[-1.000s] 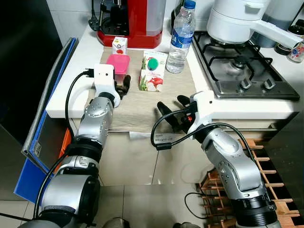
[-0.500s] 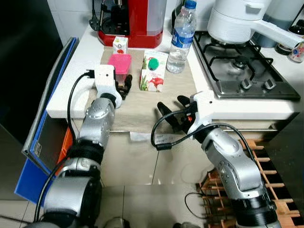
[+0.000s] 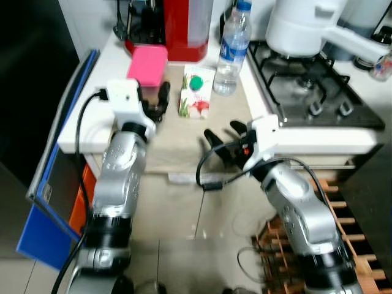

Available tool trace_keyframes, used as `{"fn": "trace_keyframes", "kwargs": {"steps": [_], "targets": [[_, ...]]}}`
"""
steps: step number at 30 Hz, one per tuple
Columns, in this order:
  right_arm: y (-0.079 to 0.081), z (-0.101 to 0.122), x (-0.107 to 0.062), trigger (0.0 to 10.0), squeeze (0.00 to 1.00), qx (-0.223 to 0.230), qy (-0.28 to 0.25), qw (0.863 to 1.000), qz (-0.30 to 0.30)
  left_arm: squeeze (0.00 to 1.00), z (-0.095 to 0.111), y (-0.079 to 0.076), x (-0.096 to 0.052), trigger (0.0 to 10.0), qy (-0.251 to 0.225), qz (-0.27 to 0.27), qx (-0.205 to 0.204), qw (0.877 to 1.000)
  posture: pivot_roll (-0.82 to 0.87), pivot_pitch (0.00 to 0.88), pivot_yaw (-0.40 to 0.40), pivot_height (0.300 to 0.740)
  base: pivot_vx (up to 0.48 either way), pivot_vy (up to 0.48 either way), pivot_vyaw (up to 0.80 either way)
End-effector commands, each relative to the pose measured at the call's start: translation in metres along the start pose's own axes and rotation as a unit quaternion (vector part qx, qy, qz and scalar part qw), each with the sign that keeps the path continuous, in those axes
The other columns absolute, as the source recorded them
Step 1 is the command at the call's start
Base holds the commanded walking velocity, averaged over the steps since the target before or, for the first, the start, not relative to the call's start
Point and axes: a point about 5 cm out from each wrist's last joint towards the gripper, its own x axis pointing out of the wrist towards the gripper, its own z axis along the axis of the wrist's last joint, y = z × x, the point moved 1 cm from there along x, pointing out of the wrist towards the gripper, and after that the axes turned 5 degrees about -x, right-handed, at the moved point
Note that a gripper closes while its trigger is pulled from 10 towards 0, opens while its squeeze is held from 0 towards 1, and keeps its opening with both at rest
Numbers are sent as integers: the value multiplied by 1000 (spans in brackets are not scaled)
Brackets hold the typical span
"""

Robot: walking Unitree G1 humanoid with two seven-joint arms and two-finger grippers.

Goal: Restocking fridge

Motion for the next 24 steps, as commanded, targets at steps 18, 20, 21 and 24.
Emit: {"fn": "trace_keyframes", "kwargs": {"steps": [18, 20, 21, 24], "targets": [[-42, 27, -28, 10000, 0, -103, -131, 959, -229, 0, 15, 5, -39, 10000, -26, 21, 84, 996, 24, 0, -37, 740, 0, 0, 0], [-49, 15, -28, 10000, 0, -111, -110, 957, -245, 0, 4, 1, -34, 10000, -16, 20, 75, 997, 17, 0, -45, 740, 0, 0, 0], [-49, 15, -28, 10000, 0, -111, -110, 957, -245, 0, 4, 1, -34, 10000, -16, 20, 75, 997, 17, 0, -45, 740, 0, 0, 0], [-53, 6, -22, 10000, 0, -96, -86, 959, -250, 0, -6, -4, -32, 10000, -1, 9, 57, 998, 19, 0, -50, 740, 0, 0, 0]]}}
